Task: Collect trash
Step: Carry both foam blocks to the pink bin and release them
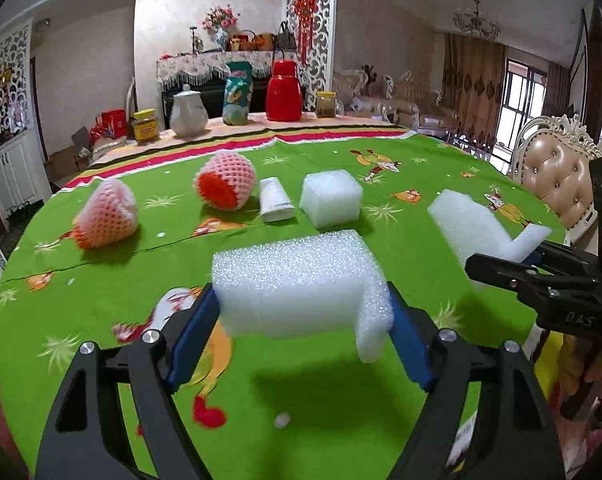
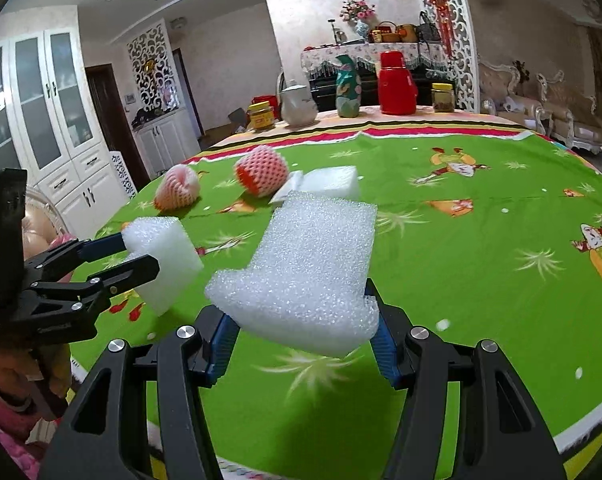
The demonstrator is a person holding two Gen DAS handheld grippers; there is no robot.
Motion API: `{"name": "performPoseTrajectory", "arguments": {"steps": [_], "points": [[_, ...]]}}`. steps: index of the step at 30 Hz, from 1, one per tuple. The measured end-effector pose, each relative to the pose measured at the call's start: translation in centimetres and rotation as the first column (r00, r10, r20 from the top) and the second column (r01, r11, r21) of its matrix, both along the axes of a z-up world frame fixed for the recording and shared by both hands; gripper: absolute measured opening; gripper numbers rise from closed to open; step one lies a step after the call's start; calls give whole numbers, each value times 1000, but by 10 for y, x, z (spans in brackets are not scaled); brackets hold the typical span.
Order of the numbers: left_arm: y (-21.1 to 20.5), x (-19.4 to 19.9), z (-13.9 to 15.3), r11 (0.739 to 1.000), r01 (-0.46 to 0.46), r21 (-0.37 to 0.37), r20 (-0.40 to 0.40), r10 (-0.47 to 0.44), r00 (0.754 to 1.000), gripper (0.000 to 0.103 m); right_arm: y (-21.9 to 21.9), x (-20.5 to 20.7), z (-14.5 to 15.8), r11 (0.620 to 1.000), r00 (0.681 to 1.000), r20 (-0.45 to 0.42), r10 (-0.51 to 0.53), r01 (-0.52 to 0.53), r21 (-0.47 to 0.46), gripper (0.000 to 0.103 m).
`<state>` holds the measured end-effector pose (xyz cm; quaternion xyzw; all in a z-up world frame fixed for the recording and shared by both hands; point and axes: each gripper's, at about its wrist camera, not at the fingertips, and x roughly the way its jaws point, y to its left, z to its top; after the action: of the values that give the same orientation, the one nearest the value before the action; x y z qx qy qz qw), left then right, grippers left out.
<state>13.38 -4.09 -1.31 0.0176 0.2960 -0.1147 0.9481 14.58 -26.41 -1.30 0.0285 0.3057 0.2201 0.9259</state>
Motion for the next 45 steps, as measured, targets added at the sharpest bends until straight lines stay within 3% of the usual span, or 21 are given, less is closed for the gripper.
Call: {"name": "performPoseTrajectory", "arguments": {"steps": [16, 28, 36, 45], "points": [[68, -88, 0, 999, -39, 3, 86, 38, 996, 78, 82, -60, 2, 996, 997, 37, 64, -61, -60, 55], [149, -146, 19, 988, -151, -16, 194, 151, 969, 79, 169, -93, 28, 972, 968, 121, 219, -206, -112, 56], [231, -174, 24, 951, -306, -37, 202, 307, 930, 79, 252, -91, 30, 924, 920, 110, 376, -364, -117, 56], [330, -208, 31, 876, -479, -45, 195, 478, 856, 79, 354, -86, 28, 831, 828, 83, 554, -547, -99, 56]]}}
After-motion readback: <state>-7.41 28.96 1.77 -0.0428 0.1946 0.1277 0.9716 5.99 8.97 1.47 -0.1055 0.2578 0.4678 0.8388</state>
